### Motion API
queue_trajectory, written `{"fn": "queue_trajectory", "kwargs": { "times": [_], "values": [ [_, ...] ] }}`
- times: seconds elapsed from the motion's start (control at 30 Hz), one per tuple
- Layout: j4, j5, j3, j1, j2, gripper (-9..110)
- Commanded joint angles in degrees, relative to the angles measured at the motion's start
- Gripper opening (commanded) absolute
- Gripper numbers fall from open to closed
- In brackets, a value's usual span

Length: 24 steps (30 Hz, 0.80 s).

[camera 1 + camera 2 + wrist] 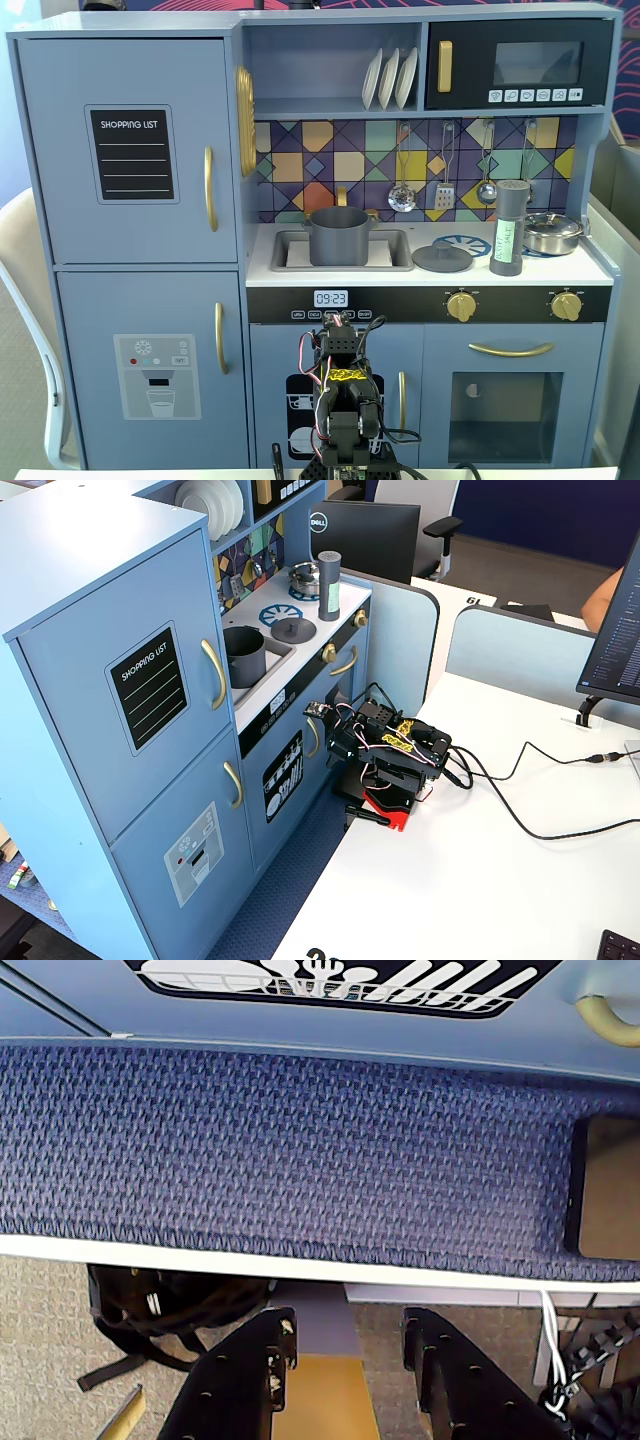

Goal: Put salt in the gray recipient

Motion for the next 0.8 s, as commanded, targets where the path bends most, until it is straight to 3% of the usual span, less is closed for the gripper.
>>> {"fn": "queue_trajectory", "kwargs": {
  "times": [0.0, 0.53, 0.63, 0.77],
  "values": [
    [0.3, -1.0, 0.0, -1.3, 0.4, 0],
    [0.3, -1.8, -0.4, -0.8, 0.3, 0],
    [-0.2, 6.5, -3.9, -1.7, 0.3, 0],
    [0.2, 4.4, -11.7, -0.4, 0.0, 0]
  ]
}}
